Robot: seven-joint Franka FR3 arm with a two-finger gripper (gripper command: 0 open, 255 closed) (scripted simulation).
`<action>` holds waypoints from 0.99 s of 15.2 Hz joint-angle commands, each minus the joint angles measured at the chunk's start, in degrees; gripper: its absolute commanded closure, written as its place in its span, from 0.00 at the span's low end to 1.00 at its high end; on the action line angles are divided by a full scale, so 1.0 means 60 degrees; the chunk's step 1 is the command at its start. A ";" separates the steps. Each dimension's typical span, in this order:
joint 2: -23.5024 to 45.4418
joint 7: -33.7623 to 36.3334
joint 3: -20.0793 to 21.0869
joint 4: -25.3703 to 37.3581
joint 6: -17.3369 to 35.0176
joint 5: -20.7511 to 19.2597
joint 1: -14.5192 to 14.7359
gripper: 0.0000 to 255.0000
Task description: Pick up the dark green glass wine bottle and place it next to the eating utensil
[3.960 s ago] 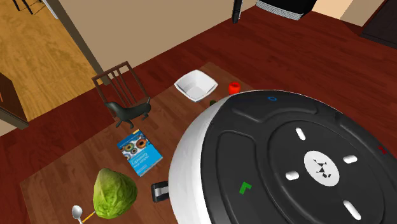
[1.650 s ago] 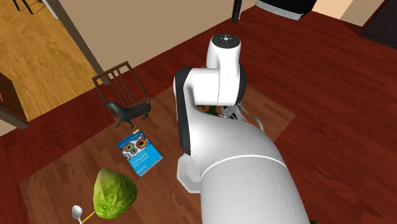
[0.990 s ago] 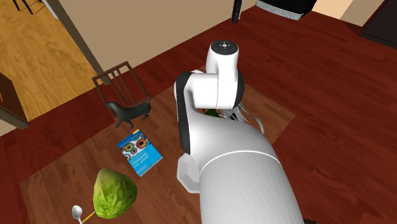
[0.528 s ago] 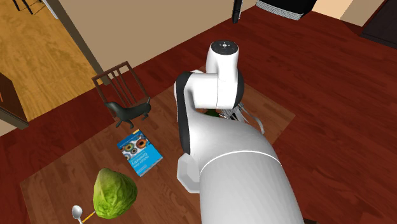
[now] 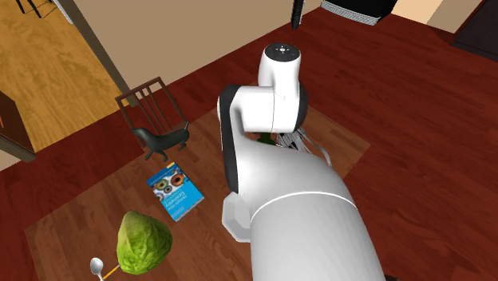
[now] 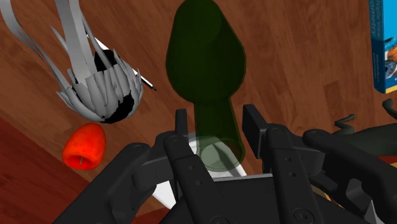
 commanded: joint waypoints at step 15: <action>-0.0671 0.0430 0.0054 0.0767 -0.1412 -0.0266 0.0257 1.00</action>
